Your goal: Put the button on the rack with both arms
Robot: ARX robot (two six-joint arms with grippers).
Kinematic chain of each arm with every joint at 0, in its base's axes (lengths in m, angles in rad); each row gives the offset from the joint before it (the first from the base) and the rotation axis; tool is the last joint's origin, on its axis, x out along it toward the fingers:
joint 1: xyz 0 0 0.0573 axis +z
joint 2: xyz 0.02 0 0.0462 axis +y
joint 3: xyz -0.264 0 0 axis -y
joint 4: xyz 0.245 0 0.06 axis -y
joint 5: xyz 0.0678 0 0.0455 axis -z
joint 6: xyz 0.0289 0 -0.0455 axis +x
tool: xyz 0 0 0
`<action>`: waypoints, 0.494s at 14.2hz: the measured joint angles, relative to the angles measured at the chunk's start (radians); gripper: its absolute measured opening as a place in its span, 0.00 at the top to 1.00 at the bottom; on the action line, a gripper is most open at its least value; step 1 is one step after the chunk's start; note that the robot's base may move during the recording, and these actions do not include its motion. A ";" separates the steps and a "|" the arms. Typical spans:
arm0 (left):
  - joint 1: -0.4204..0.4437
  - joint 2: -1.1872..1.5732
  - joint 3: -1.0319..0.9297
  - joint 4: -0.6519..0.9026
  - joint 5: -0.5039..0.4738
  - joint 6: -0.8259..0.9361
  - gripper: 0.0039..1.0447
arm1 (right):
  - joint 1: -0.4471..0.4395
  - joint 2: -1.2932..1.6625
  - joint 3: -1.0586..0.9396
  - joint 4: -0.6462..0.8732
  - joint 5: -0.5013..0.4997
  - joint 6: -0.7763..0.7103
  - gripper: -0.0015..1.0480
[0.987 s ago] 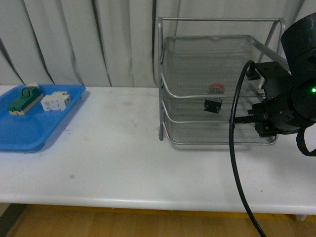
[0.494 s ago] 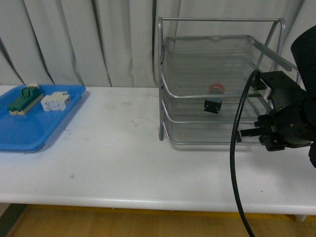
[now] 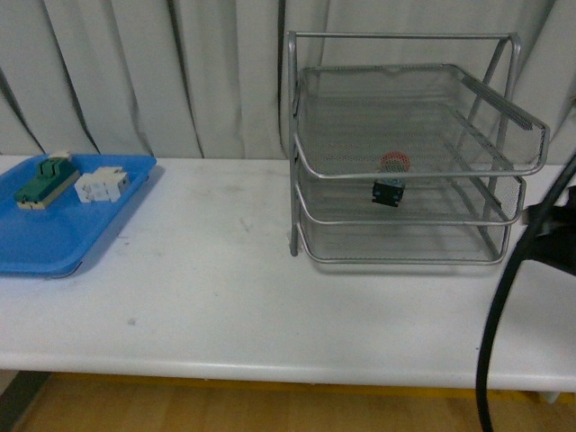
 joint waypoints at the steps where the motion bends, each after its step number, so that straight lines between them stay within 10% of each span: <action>1: 0.000 0.000 0.000 0.000 0.000 0.000 0.06 | -0.032 -0.064 -0.048 0.006 -0.047 0.040 0.98; 3: 0.000 0.000 0.000 0.000 0.000 0.000 0.06 | -0.108 -0.200 -0.163 0.091 -0.122 0.110 0.98; 5: 0.000 0.000 0.000 0.001 0.000 0.000 0.06 | -0.078 -0.296 -0.425 0.639 0.175 -0.027 0.98; 7: 0.002 0.000 0.000 0.000 0.000 0.000 0.06 | -0.075 -0.483 -0.569 0.834 0.253 -0.105 0.98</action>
